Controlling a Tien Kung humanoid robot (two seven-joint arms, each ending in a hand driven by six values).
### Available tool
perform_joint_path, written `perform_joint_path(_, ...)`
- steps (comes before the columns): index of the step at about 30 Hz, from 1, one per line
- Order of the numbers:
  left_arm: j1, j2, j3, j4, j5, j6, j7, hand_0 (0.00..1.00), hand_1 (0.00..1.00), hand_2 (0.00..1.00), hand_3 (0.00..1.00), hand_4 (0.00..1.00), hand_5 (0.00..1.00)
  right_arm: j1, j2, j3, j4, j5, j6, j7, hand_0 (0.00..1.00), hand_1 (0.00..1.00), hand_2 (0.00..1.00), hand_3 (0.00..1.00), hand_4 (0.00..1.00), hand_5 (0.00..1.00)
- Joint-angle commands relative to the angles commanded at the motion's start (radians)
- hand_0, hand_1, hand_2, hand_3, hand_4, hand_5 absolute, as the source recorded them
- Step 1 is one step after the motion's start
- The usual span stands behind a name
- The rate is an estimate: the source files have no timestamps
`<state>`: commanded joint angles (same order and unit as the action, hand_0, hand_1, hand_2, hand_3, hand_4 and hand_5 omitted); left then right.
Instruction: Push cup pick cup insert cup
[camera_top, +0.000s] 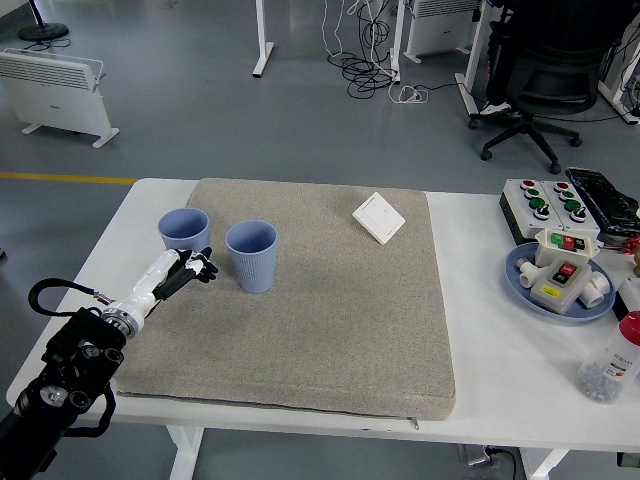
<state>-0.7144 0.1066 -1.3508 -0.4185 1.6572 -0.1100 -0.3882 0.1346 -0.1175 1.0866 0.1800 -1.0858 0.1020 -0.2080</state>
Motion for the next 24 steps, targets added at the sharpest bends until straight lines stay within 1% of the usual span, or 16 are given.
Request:
perform_joint_path(7, -0.03, -0.009, -0.023, 0.032, 0.02, -0.001, -0.005, 0.766, 0.559, 0.512, 0.47, 0.567, 0.998, 0.003, 0.0, -0.002, 0.0, 0.002, 0.0, 0.0, 0.772, 0.675, 0.673, 0.566, 0.125, 0.474)
perform_joint_path(12, -0.053, -0.023, -0.04, 0.065, 0.043, -0.002, -0.008, 0.767, 0.559, 0.514, 0.471, 0.567, 0.998, 0.004, 0.0, -0.004, 0.0, 0.003, 0.001, 0.0, 0.773, 0.675, 0.674, 0.566, 0.126, 0.474)
perform_joint_path(15, -0.069, -0.031, -0.063, 0.09, 0.065, -0.002, -0.011, 0.767, 0.559, 0.514, 0.471, 0.567, 0.998, 0.005, 0.0, -0.005, 0.0, 0.003, 0.001, 0.0, 0.773, 0.675, 0.674, 0.566, 0.126, 0.474)
perform_joint_path(17, -0.086, -0.037, -0.102, 0.119, 0.1, -0.003, -0.014, 0.768, 0.561, 0.514, 0.471, 0.566, 0.998, 0.006, 0.0, -0.007, 0.0, 0.004, 0.001, 0.0, 0.773, 0.675, 0.674, 0.566, 0.127, 0.474)
perform_joint_path(21, -0.101, -0.042, -0.154, 0.142, 0.147, -0.004, -0.017, 0.768, 0.561, 0.514, 0.471, 0.566, 0.998, 0.006, 0.0, -0.01, 0.0, 0.01, 0.001, 0.001, 0.773, 0.675, 0.674, 0.566, 0.127, 0.474)
perform_joint_path(24, -0.105, -0.043, -0.166, 0.146, 0.156, -0.003, -0.018, 0.769, 0.562, 0.514, 0.471, 0.566, 0.998, 0.006, 0.0, -0.011, 0.0, 0.011, 0.001, 0.001, 0.773, 0.675, 0.674, 0.566, 0.127, 0.474)
